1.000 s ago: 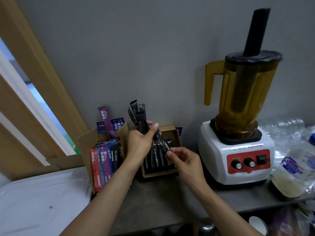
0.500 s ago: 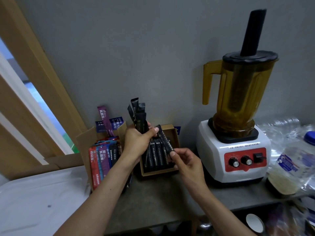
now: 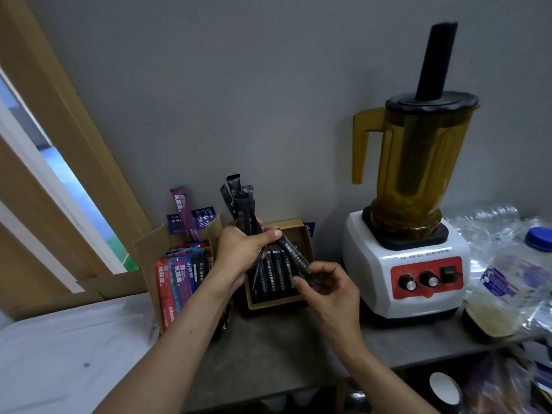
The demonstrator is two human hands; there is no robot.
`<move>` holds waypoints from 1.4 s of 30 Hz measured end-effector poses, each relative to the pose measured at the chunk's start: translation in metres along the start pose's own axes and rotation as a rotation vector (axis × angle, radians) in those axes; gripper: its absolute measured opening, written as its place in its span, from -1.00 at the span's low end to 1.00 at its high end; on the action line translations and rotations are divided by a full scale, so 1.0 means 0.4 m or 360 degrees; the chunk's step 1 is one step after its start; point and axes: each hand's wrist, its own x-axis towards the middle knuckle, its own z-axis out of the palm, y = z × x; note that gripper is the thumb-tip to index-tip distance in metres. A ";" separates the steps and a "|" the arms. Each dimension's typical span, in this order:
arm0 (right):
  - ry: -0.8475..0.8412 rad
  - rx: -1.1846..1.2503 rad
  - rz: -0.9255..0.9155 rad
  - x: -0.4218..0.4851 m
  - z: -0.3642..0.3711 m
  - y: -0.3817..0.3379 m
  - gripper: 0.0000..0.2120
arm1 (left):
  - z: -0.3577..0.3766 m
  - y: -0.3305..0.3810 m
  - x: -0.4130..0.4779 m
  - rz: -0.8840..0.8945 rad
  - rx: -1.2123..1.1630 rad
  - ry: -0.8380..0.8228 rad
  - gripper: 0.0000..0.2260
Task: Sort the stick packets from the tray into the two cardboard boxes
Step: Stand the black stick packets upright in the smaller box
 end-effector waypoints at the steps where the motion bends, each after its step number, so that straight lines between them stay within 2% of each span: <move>1: -0.0023 0.0001 0.0007 -0.002 0.000 0.004 -0.77 | 0.001 0.003 0.000 0.0012 0.0016 0.0016 -0.74; 4: -0.0001 -0.0087 0.0019 -0.005 0.000 0.022 -0.87 | 0.000 0.005 0.005 0.0037 0.0088 0.0061 -0.78; 9: 0.0164 -0.0148 0.0107 -0.001 -0.004 0.046 -0.90 | -0.003 -0.006 0.013 -0.0023 0.0342 -0.0048 -0.84; 14: 0.0139 -0.0284 0.0110 0.004 -0.007 0.052 -0.90 | 0.015 -0.042 0.025 0.0010 0.0401 0.0002 -0.86; 18: 0.0061 -0.1140 -0.0495 -0.008 -0.030 0.084 -0.86 | 0.042 -0.074 0.057 0.0033 0.0598 0.0001 -0.86; 20: -0.0089 -0.1445 -0.0753 -0.005 -0.040 0.103 -0.80 | 0.061 -0.087 0.076 0.0052 0.0687 -0.0008 -0.85; 23: -0.0303 -0.1847 -0.0917 0.010 -0.036 0.114 -0.64 | 0.087 -0.103 0.101 0.0089 0.0769 0.0002 -0.84; 27: -0.0342 -0.2141 -0.0945 0.021 -0.029 0.105 -0.51 | 0.115 -0.120 0.113 0.0180 0.0890 0.0002 -0.79; 32: -0.0426 -0.2279 -0.0913 0.012 -0.023 0.111 -0.42 | 0.126 -0.134 0.110 0.0355 0.0981 0.0065 -0.79; 38: -0.0520 -0.2202 -0.0771 0.013 -0.006 0.090 -0.41 | 0.083 -0.118 0.086 0.0366 0.0658 0.0171 -0.86; 40: -0.0433 -0.1977 -0.0745 0.012 -0.002 0.078 -0.53 | 0.059 -0.110 0.080 0.0311 0.0504 0.0148 -0.84; 42: -0.0312 -0.1487 -0.0546 0.003 0.010 0.044 -0.66 | 0.041 -0.103 0.071 0.0312 0.0453 0.0141 -0.81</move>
